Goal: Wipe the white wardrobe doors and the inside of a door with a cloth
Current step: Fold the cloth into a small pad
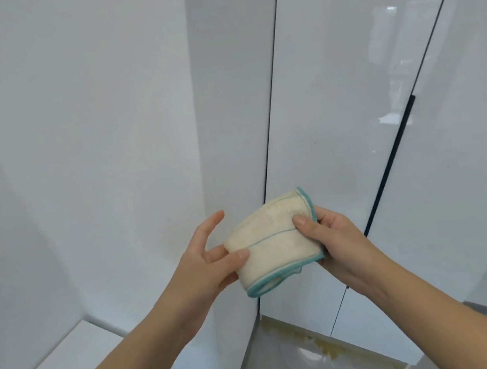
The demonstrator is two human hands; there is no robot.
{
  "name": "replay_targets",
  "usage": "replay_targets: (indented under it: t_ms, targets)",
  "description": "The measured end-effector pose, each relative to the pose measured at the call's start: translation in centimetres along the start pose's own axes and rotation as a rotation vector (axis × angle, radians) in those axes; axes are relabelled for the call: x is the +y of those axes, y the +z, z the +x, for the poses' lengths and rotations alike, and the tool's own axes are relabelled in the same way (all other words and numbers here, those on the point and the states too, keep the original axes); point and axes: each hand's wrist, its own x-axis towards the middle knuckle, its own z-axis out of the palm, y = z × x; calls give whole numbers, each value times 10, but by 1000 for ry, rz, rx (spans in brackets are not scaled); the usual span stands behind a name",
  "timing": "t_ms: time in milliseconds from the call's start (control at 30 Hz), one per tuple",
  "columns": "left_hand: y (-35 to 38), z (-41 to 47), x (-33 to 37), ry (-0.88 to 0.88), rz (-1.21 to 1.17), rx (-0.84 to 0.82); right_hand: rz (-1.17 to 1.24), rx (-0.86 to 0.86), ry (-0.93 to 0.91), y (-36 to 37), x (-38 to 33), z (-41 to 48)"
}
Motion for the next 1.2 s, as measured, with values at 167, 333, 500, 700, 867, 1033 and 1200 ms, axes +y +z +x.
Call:
replay_targets:
  t_ms: [167, 333, 500, 700, 867, 1033, 1200]
  targets:
    - [36, 23, -4, 87, 285, -5, -122, 49, 6, -45, -4, -18]
    - [67, 52, -7, 244, 592, -26, -355, 242, -121, -82, -13, -27]
    - [82, 85, -4, 378, 753, -100, -578, 429, -223, -105, -16, -24]
    - [93, 121, 3, 145, 411, -226, -281, 430, -292, -108, -23, -3]
    - [102, 155, 2, -6, 243, -208, -179, 527, -312, -106, -26, 29]
    - [113, 189, 10, -112, 333, -381, -93, 646, -295, -119, -35, 58]
    - [140, 211, 6, -105, 392, -397, 467, 606, -80, -133, -25, 79]
